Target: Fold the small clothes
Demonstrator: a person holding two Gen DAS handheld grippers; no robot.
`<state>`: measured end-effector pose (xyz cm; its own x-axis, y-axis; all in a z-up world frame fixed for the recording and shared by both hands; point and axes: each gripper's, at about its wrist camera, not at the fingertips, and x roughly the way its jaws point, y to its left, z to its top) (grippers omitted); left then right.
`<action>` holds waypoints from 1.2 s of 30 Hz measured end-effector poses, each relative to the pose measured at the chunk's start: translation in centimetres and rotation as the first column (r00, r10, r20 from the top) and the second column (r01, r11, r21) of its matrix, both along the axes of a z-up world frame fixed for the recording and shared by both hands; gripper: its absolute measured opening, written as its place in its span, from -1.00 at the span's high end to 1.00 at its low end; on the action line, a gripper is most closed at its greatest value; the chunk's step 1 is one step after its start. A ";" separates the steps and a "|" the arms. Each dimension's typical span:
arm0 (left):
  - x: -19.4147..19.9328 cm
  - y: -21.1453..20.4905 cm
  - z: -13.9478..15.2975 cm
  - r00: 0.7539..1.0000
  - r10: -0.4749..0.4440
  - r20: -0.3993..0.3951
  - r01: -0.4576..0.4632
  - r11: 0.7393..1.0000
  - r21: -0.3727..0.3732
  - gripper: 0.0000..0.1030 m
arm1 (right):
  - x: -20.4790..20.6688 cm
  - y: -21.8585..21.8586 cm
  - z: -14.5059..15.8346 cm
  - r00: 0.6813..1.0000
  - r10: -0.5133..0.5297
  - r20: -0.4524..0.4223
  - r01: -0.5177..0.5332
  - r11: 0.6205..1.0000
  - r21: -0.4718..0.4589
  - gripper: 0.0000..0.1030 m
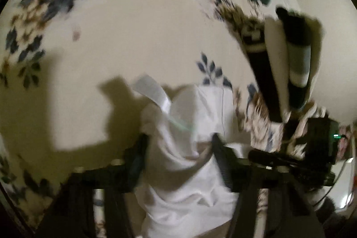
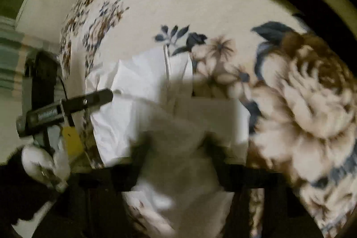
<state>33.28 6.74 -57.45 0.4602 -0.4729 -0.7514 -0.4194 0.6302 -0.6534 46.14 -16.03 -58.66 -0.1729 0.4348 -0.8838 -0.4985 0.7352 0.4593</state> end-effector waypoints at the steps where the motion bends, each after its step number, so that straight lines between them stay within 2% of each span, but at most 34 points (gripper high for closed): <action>1: 0.1 0.4 -0.2 1.000 0.017 -0.007 -0.017 1.000 -0.001 0.47 | 0.6 0.0 -0.4 0.999 -0.032 -0.037 0.032 0.999 0.019 0.82; 5: -0.5 2.5 -1.5 0.996 0.089 -0.031 -0.090 0.996 -0.017 0.49 | 2.6 -1.0 -0.5 0.979 -0.179 -0.092 0.187 0.979 0.082 0.83; 9: -0.5 2.6 -1.4 0.996 0.077 -0.041 -0.079 0.995 -0.055 0.47 | 2.6 -1.6 -1.5 0.965 -0.253 -0.067 0.255 0.966 0.030 0.86; 11: -0.6 2.4 -0.6 0.998 0.060 -0.033 -0.062 0.996 -0.064 0.33 | 2.8 -1.5 -1.6 0.965 -0.249 -0.084 0.252 0.967 0.031 0.85; 12: -0.5 2.3 -0.3 0.998 0.057 -0.027 -0.059 0.996 -0.067 0.10 | 2.9 -1.8 -1.3 0.964 -0.246 -0.103 0.251 0.967 0.040 0.83; 13: -0.6 2.2 0.0 0.998 0.056 -0.010 -0.056 0.996 -0.076 -0.26 | 3.0 -1.9 -1.1 0.963 -0.245 -0.109 0.251 0.967 0.043 0.75; 14: -0.7 2.1 0.3 0.998 0.057 0.013 -0.056 0.995 -0.081 -0.36 | 3.0 -2.5 -0.7 0.964 -0.241 -0.112 0.247 0.968 0.048 0.66; 16: -0.5 1.8 0.1 0.998 0.049 0.026 -0.046 0.994 -0.099 -0.37 | 3.0 -3.2 0.3 0.967 -0.235 -0.101 0.243 0.968 0.067 -0.02; 18: 0.1 1.1 -0.6 0.999 0.031 0.015 -0.029 0.992 -0.124 -0.37 | 2.7 -3.2 0.9 0.975 -0.211 -0.061 0.215 0.975 0.055 -0.10; 20: 0.6 0.2 -0.9 0.999 0.013 0.038 -0.008 0.991 -0.130 -0.33 | 2.5 -3.1 1.0 0.985 -0.169 -0.043 0.170 0.985 0.025 -0.10; 22: 1.0 -0.9 -0.5 0.998 -0.007 0.059 0.013 0.995 -0.104 -0.30 | 2.4 -2.6 0.5 0.988 -0.143 -0.059 0.144 0.989 0.014 -0.10; 23: 1.2 -1.5 -0.1 0.997 -0.021 0.078 0.029 0.994 -0.103 -0.22 | 2.3 -2.3 0.2 0.988 -0.130 -0.082 0.132 0.991 0.020 -0.10; 25: 0.8 -2.2 1.0 0.991 -0.043 0.124 0.057 0.992 -0.110 0.28 | 2.3 -2.0 -1.1 0.979 -0.129 -0.156 0.136 0.990 0.036 -0.10; 26: 0.4 -2.6 1.7 0.988 -0.056 0.142 0.072 0.992 -0.108 0.47 | 2.3 -2.1 -1.6 0.975 -0.136 -0.176 0.144 0.989 0.038 -0.10; 27: -0.1 -2.7 2.1 0.987 -0.057 0.149 0.076 0.989 -0.124 0.56 | 2.2 -2.1 -2.1 0.972 -0.137 -0.191 0.147 0.988 0.041 -0.10; 29: -1.3 -2.5 2.4 0.989 -0.034 0.147 0.061 0.980 -0.188 0.56 | 2.0 -2.2 -2.4 0.970 -0.136 -0.202 0.150 0.987 0.057 -0.09; 30: -2.0 -2.3 2.3 0.990 -0.017 0.139 0.049 0.972 -0.228 0.57 | 1.8 -2.6 -2.3 0.970 -0.140 -0.200 0.157 0.985 0.073 0.08; 31: -2.6 -2.2 2.1 0.991 0.002 0.130 0.035 0.959 -0.281 0.57 | 1.6 -2.7 -2.2 0.971 -0.141 -0.195 0.159 0.984 0.078 0.50; 32: -3.2 -2.0 1.6 0.994 0.028 0.107 0.011 0.939 -0.344 0.57 | 1.5 -2.9 -2.1 0.969 -0.137 -0.204 0.156 0.984 0.082 0.64; 34: -4.2 -1.8 0.4 0.996 0.066 0.063 -0.030 0.890 -0.454 0.57 | 1.0 -3.6 -2.1 0.953 -0.132 -0.272 0.168 0.979 0.113 0.69; 35: -4.5 -1.7 -0.5 0.997 0.068 0.026 -0.048 0.877 -0.479 0.56 | 0.9 -3.8 -2.0 0.951 -0.127 -0.281 0.165 0.979 0.117 0.69; 36: -4.6 -1.5 -1.3 0.998 0.068 -0.014 -0.067 0.889 -0.453 0.54 | 0.7 -4.0 -1.8 0.956 -0.113 -0.271 0.147 0.983 0.107 0.69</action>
